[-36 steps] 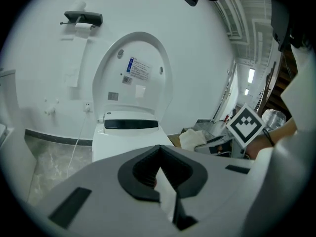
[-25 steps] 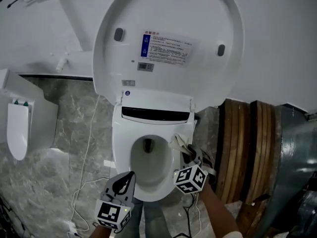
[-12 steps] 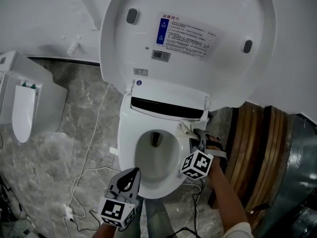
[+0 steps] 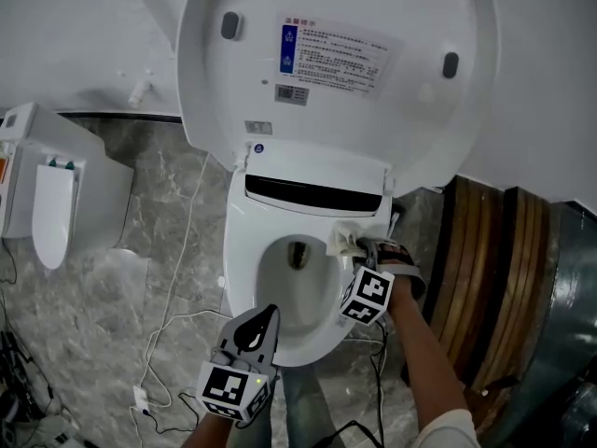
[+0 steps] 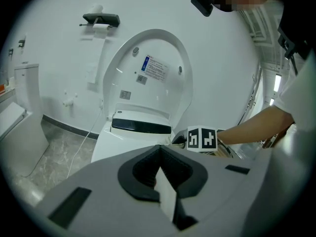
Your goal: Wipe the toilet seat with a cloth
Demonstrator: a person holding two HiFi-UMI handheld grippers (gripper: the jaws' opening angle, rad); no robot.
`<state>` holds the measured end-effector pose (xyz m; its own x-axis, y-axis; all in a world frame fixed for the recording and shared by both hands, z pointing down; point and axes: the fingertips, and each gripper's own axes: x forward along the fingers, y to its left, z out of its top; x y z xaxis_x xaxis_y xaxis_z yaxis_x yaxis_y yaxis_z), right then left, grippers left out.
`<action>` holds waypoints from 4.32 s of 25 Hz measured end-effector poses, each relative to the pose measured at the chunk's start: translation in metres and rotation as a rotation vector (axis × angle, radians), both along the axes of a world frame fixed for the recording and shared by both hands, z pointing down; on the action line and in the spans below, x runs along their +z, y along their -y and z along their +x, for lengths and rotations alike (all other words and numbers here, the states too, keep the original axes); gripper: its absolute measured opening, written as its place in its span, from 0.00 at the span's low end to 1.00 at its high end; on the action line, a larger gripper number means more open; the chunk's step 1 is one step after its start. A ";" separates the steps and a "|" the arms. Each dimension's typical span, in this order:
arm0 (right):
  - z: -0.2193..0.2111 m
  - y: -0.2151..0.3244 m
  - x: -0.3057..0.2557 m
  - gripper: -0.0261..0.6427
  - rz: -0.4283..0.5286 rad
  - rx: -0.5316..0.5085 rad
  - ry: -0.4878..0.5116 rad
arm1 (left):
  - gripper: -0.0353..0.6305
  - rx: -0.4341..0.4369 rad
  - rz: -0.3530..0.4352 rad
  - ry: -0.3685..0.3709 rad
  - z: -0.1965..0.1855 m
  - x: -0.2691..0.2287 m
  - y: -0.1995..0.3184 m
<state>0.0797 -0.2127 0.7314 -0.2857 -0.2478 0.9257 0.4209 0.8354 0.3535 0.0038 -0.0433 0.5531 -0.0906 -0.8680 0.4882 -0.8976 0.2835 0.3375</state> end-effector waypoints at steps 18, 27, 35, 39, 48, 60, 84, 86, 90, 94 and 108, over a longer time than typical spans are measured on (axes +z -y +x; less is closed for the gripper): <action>0.036 -0.059 0.009 0.18 -0.216 0.065 -0.029 | 0.07 -0.010 -0.015 -0.015 0.006 0.008 -0.035; 0.061 -0.103 0.010 0.18 -0.258 0.190 0.014 | 0.07 0.014 -0.006 -0.028 0.014 0.010 -0.050; 0.081 -0.151 0.012 0.18 -0.300 0.294 0.045 | 0.07 0.037 -0.013 -0.033 0.016 0.013 -0.069; 0.085 -0.176 0.013 0.18 -0.359 0.352 0.057 | 0.07 0.037 -0.012 -0.037 0.013 0.016 -0.077; 0.094 -0.244 0.014 0.18 -0.457 0.377 0.059 | 0.07 0.022 -0.002 -0.043 0.004 0.018 -0.091; 0.087 -0.310 0.012 0.18 -0.544 0.339 0.042 | 0.07 -0.049 -0.003 -0.056 -0.020 0.022 -0.117; -0.032 -0.337 0.011 0.18 -0.526 0.154 0.000 | 0.07 -0.182 -0.004 -0.081 -0.087 0.033 -0.171; -0.045 -0.330 0.010 0.18 -0.505 0.142 0.005 | 0.07 -0.197 -0.006 -0.082 -0.094 0.034 -0.175; -0.065 -0.317 0.010 0.18 -0.480 0.136 0.013 | 0.07 -0.221 -0.009 -0.086 -0.107 0.038 -0.181; -0.082 -0.305 0.010 0.18 -0.486 0.170 0.019 | 0.07 -0.227 -0.015 -0.085 -0.115 0.042 -0.181; -0.140 -0.244 0.010 0.18 -0.443 0.202 0.045 | 0.07 -0.275 -0.021 -0.079 -0.158 0.046 -0.173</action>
<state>-0.0601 0.0317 0.7414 -0.3143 0.1125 0.9426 0.2274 0.9730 -0.0403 -0.1544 0.1301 0.5989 -0.2819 -0.8056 0.5211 -0.7570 0.5204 0.3951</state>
